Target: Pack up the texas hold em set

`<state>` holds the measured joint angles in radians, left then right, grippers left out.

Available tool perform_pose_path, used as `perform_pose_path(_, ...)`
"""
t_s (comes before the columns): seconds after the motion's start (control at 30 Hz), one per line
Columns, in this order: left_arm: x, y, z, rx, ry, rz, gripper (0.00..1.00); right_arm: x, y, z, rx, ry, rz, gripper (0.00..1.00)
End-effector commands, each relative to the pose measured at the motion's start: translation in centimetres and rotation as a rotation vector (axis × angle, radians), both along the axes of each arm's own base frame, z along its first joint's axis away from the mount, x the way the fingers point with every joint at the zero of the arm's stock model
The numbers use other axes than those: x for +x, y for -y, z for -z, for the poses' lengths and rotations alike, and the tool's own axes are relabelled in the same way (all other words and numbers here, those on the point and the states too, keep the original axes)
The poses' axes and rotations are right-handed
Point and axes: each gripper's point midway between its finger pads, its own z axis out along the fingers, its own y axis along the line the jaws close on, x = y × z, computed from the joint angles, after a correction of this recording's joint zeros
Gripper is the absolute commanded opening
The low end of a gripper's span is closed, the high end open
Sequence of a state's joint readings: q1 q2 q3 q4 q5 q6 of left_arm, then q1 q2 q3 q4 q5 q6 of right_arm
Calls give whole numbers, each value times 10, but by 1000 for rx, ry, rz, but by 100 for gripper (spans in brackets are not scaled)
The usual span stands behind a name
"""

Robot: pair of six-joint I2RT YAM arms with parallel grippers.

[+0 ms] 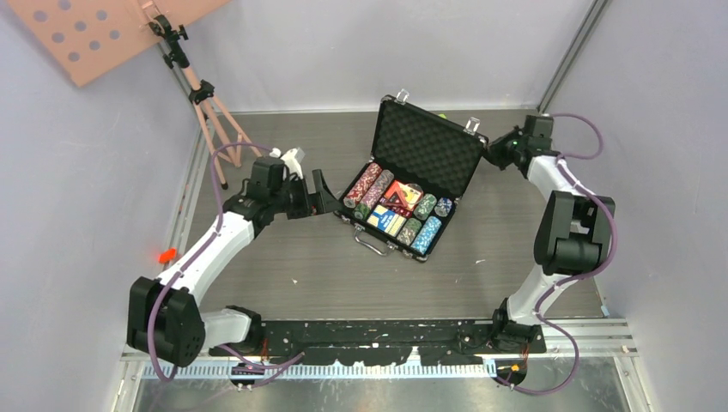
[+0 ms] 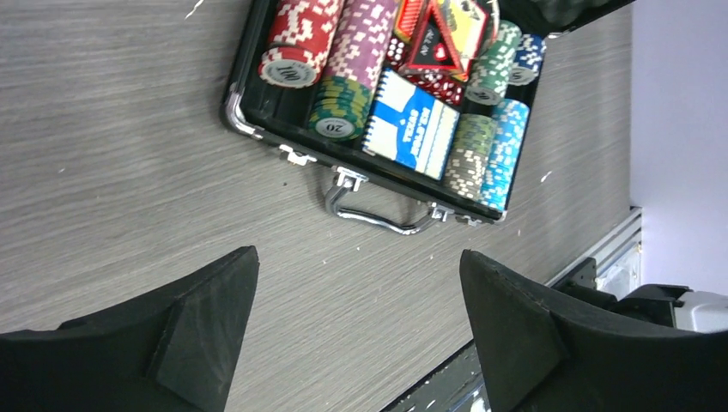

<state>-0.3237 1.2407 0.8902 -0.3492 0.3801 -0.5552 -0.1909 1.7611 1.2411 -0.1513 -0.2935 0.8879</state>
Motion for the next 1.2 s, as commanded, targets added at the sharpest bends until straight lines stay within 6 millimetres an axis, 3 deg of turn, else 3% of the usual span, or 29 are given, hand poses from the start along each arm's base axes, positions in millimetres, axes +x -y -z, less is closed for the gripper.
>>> perform_pose_path(0.0, 7, 6, -29, -63, 125, 43, 92, -26, -79, -26, 36, 57, -300, 0)
perform_pose_path(0.03, 8, 5, -30, -63, 129, 39, 93, -40, -94, -17, 30, 30, -355, 1)
perform_pose_path(0.1, 9, 3, -33, -57, 133, 29, 94, -72, -112, -14, 19, 10, -408, 0)
perform_pose_path(0.13, 9, 2, -34, -54, 134, 24, 94, -79, -112, -15, 7, 6, -405, 0)
perform_pose_path(0.17, 10, 1, -36, -54, 139, 18, 94, -98, -128, -13, -6, 3, -446, 0)
perform_pose_path(0.3, 12, 5, -42, -92, 137, 11, 93, -142, -145, 9, -61, -63, -504, 0)
perform_pose_path(0.47, 9, 14, -38, -156, 119, 28, 91, -170, -152, 24, -165, -120, -555, 1)
perform_pose_path(0.6, 9, 21, -27, -181, 70, 52, 85, -176, -165, 17, -251, -112, -624, 0)
perform_pose_path(0.67, 8, 30, -23, -210, 43, 82, 82, -181, -174, 23, -291, -139, -680, 0)
perform_pose_path(0.8, -4, 66, -22, -198, 26, 235, 80, -194, -189, 55, -335, -233, -771, 0)
perform_pose_path(0.9, -22, 102, -18, -170, 10, 383, 75, -202, -187, 79, -347, -306, -780, 0)
perform_pose_path(1.03, -44, 147, -18, -181, 30, 531, 61, -211, -177, 104, -367, -372, -753, 0)
perform_pose_path(1.17, -60, 174, -6, -203, -3, 613, 42, -216, -174, 112, -371, -397, -743, 0)
